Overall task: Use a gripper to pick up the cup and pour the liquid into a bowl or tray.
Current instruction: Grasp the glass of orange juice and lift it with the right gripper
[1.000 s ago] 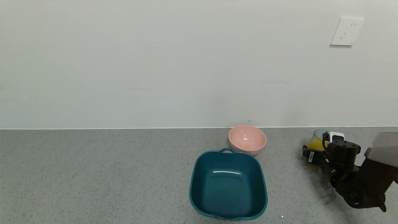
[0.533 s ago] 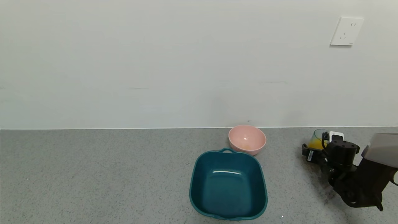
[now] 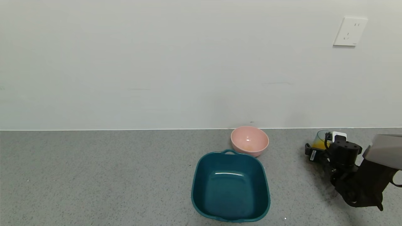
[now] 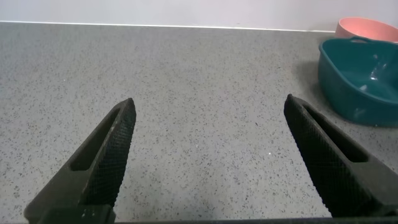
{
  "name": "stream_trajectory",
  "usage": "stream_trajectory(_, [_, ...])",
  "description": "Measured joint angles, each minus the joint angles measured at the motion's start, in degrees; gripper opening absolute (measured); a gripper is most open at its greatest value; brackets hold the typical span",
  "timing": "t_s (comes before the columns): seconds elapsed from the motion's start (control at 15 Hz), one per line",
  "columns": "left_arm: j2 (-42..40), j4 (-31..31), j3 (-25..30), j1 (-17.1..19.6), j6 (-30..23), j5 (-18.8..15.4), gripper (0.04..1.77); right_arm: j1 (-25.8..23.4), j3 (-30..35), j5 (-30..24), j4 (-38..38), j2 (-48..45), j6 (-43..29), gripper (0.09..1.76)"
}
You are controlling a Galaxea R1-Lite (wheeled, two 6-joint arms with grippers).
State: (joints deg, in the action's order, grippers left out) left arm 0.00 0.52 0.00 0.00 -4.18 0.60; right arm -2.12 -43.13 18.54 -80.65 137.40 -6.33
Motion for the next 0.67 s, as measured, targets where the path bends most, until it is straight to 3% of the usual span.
stream_trajectory(0.67, [0.0,0.0,0.0,0.0,0.0,0.0,1.72,-0.7,-2.9,-0.1,0.2,1.3,1.5,1.71])
